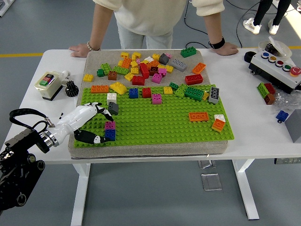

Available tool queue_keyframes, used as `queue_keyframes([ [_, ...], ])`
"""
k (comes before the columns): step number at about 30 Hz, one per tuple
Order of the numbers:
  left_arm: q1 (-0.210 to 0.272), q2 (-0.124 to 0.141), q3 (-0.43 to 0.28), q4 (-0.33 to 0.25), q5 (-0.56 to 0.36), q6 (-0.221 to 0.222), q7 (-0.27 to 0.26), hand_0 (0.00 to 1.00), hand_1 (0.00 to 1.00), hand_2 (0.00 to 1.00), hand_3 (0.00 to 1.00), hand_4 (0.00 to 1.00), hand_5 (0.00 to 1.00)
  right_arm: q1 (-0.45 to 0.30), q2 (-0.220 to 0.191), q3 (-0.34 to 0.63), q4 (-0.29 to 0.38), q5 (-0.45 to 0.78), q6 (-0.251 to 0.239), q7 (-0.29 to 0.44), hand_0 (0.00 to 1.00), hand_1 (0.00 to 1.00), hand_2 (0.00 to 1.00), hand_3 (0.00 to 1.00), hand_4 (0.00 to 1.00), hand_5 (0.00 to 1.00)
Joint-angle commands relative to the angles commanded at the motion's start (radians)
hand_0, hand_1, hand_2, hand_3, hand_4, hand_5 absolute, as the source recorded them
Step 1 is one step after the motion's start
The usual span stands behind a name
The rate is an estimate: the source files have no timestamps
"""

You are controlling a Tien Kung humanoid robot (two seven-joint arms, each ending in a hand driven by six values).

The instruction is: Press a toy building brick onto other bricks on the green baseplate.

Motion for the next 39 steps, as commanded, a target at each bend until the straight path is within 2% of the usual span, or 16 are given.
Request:
queue_keyframes([
  [6, 0.019, 0.013, -0.011, -0.037, 0.000, -0.016, -0.003, 0.913, 0.741, 0.643, 0.578, 0.983, 0.207, 0.001, 0.000, 0.001, 0.000, -0.001, 0.001, 0.003, 0.731, 0.659, 0.706, 0.590, 0.916, 0.497],
  [7, 0.022, 0.014, -0.012, -0.039, -0.001, -0.019, -0.003, 0.939, 0.778, 0.740, 0.567, 0.998, 0.463, 0.000, 0.000, 0.001, 0.000, -0.001, 0.001, 0.003, 0.733, 0.659, 0.706, 0.590, 0.916, 0.498],
  [12, 0.038, 0.018, -0.021, -0.041, -0.013, -0.046, -0.002, 0.939, 0.778, 0.740, 0.567, 0.998, 0.463, 0.001, 0.000, 0.003, 0.000, -0.001, 0.002, 0.004, 0.733, 0.659, 0.706, 0.590, 0.916, 0.498],
  [13, 0.039, 0.018, -0.021, -0.041, -0.012, -0.048, -0.002, 0.978, 0.818, 0.789, 0.581, 0.998, 0.611, 0.001, 0.000, 0.003, 0.000, -0.001, 0.002, 0.004, 0.733, 0.659, 0.706, 0.591, 0.916, 0.498],
  [18, 0.045, 0.018, -0.023, -0.035, 0.000, -0.072, 0.002, 0.978, 0.818, 0.789, 0.581, 0.998, 0.611, 0.001, -0.001, 0.006, 0.000, -0.002, 0.002, 0.001, 0.733, 0.659, 0.706, 0.591, 0.916, 0.498],
  [19, 0.046, 0.017, -0.022, -0.034, 0.000, -0.075, 0.003, 0.998, 0.867, 0.839, 0.596, 0.998, 0.706, 0.001, -0.001, 0.006, 0.000, -0.002, 0.002, 0.001, 0.733, 0.658, 0.706, 0.590, 0.916, 0.499],
  [24, 0.047, 0.014, -0.021, -0.022, 0.000, -0.085, 0.005, 0.998, 0.867, 0.839, 0.596, 0.998, 0.706, 0.003, -0.001, 0.007, 0.000, -0.001, 0.001, 0.000, 0.733, 0.658, 0.706, 0.590, 0.916, 0.499],
  [26, 0.047, 0.014, -0.020, -0.019, 0.000, -0.085, 0.005, 0.998, 0.883, 0.853, 0.601, 0.998, 0.738, 0.003, -0.001, 0.008, 0.000, 0.000, 0.000, 0.000, 0.732, 0.658, 0.707, 0.590, 0.916, 0.499],
  [39, 0.056, 0.009, -0.014, -0.025, 0.000, -0.086, 0.008, 0.998, 0.882, 0.856, 0.604, 0.998, 0.766, 0.003, -0.001, 0.009, 0.000, 0.000, 0.001, -0.001, 0.733, 0.658, 0.706, 0.590, 0.916, 0.498],
])
